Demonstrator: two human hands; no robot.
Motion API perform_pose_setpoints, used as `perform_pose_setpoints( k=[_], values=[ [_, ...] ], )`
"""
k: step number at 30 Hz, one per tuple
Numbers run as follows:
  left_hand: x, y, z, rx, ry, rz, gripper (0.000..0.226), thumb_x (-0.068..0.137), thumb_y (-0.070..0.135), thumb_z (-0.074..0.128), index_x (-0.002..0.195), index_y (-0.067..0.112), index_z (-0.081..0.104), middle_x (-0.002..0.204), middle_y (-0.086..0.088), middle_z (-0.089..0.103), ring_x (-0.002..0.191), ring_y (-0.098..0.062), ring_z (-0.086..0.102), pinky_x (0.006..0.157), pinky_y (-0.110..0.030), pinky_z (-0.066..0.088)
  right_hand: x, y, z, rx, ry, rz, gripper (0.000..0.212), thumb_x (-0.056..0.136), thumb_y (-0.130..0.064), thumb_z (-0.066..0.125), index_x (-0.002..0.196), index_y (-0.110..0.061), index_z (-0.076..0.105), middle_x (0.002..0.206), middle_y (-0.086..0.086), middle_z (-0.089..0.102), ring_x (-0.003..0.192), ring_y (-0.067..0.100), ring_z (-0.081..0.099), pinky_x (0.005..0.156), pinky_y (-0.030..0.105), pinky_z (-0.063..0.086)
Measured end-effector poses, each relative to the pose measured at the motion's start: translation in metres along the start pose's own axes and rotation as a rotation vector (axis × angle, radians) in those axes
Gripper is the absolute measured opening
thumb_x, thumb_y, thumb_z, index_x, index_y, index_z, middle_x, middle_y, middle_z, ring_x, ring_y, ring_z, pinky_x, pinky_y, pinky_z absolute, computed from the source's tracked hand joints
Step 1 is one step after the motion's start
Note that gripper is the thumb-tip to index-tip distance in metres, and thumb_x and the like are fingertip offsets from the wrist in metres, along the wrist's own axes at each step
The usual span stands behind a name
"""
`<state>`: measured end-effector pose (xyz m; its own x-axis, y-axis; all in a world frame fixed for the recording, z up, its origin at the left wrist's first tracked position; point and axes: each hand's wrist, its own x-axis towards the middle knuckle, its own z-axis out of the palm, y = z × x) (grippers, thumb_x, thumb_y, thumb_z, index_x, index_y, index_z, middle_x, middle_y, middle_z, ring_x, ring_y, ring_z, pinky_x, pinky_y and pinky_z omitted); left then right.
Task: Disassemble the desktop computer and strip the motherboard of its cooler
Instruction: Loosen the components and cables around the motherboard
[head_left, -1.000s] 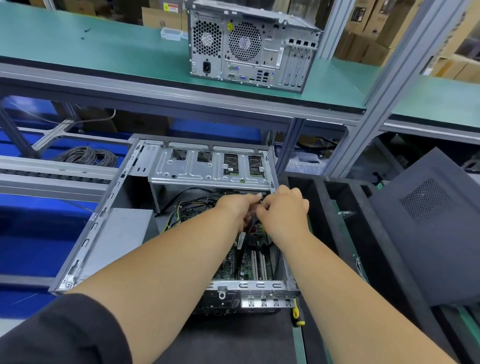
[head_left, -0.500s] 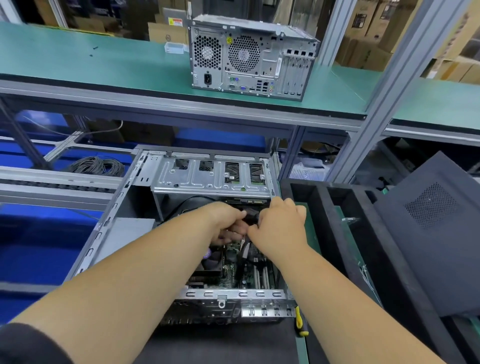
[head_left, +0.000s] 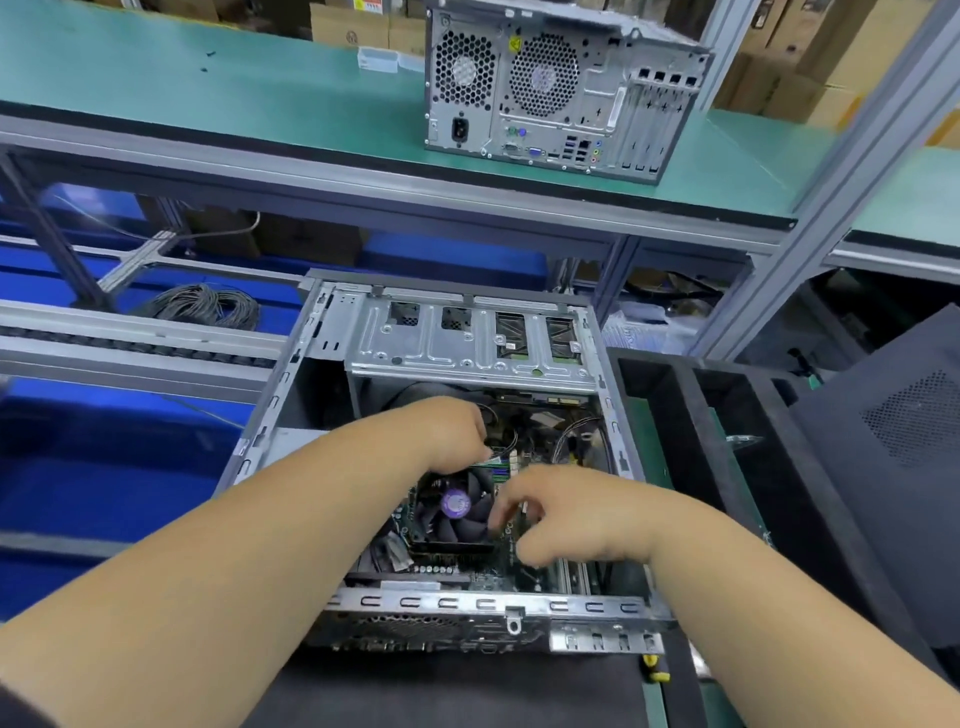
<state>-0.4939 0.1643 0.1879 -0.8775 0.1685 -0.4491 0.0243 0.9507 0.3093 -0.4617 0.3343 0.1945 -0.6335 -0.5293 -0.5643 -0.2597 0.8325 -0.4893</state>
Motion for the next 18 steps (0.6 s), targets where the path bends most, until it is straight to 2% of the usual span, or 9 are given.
perform_pose_setpoints(
  k=[2,4,6,8,10,12,14,16,18],
  values=[
    [0.008,0.000,0.002,0.107,-0.029,0.037,0.042,0.098,0.032,0.051,0.136,0.014,0.052,0.135,-0.006,0.056,0.120,-0.025,0.053,0.099,-0.031,0.042,0.006,-0.003,0.000,0.059,-0.063,0.060,0.035,0.066,-0.029,0.059,0.099,-0.036,0.068,0.095,-0.010,0.066,0.065,0.003,0.056,0.057,0.019,0.042],
    [0.014,-0.002,0.007,0.218,-0.047,0.048,0.044,0.096,0.027,0.050,0.138,0.014,0.047,0.136,-0.010,0.052,0.118,-0.028,0.054,0.099,-0.036,0.045,0.014,-0.003,-0.001,0.067,-0.032,0.121,0.029,0.073,-0.023,0.059,0.099,-0.032,0.067,0.097,-0.007,0.068,0.069,0.006,0.056,0.060,0.021,0.043],
    [0.018,-0.007,0.012,0.278,-0.077,0.046,0.047,0.094,0.021,0.048,0.141,0.016,0.044,0.138,-0.010,0.048,0.119,-0.031,0.052,0.098,-0.039,0.046,0.021,0.000,0.001,0.068,-0.004,0.195,0.031,0.078,-0.017,0.058,0.107,-0.028,0.064,0.104,0.001,0.068,0.072,0.013,0.057,0.064,0.024,0.044],
    [0.018,-0.013,0.015,0.292,-0.094,0.057,0.046,0.093,0.017,0.045,0.139,0.017,0.047,0.137,-0.010,0.046,0.115,-0.031,0.053,0.096,-0.041,0.047,0.026,0.003,0.003,0.045,0.021,0.257,0.045,0.082,-0.012,0.055,0.125,-0.023,0.054,0.113,0.007,0.064,0.076,0.019,0.058,0.066,0.031,0.045],
    [0.020,-0.019,0.019,0.292,-0.082,0.075,0.040,0.094,0.020,0.045,0.133,0.017,0.053,0.134,-0.009,0.047,0.109,-0.029,0.055,0.094,-0.041,0.048,0.029,0.006,0.003,-0.025,0.028,0.296,0.060,0.085,-0.009,0.057,0.142,-0.017,0.039,0.124,0.010,0.056,0.085,0.021,0.059,0.070,0.032,0.049],
    [0.021,-0.021,0.023,0.267,-0.062,0.073,0.039,0.097,0.036,0.045,0.130,0.018,0.056,0.133,-0.009,0.045,0.111,-0.030,0.054,0.096,-0.042,0.046,0.029,0.007,0.002,-0.113,-0.015,0.331,0.081,0.081,-0.017,0.068,0.150,-0.015,0.025,0.138,0.012,0.043,0.096,0.023,0.058,0.076,0.033,0.052],
    [0.022,-0.019,0.028,0.208,-0.020,0.051,0.047,0.096,0.050,0.043,0.130,0.020,0.056,0.133,-0.009,0.044,0.116,-0.032,0.050,0.100,-0.043,0.041,0.029,0.005,0.003,-0.210,-0.123,0.349,0.090,0.078,-0.028,0.072,0.152,-0.015,0.022,0.147,0.013,0.032,0.108,0.026,0.055,0.087,0.035,0.052],
    [0.022,-0.016,0.029,0.146,0.090,0.054,0.042,0.096,0.048,0.045,0.129,0.025,0.056,0.133,-0.006,0.046,0.120,-0.032,0.044,0.102,-0.043,0.033,0.028,0.004,0.007,-0.280,-0.188,0.309,0.086,0.084,-0.028,0.069,0.153,-0.014,0.019,0.145,0.018,0.038,0.105,0.024,0.054,0.088,0.033,0.049],
    [0.022,-0.014,0.028,0.068,0.209,0.090,0.030,0.093,0.036,0.050,0.122,0.032,0.060,0.129,0.000,0.049,0.119,-0.029,0.040,0.100,-0.040,0.030,0.026,0.003,0.012,-0.340,-0.143,0.231,0.063,0.093,-0.022,0.058,0.148,-0.011,0.030,0.133,0.018,0.053,0.091,0.020,0.049,0.080,0.030,0.044]
  ],
)
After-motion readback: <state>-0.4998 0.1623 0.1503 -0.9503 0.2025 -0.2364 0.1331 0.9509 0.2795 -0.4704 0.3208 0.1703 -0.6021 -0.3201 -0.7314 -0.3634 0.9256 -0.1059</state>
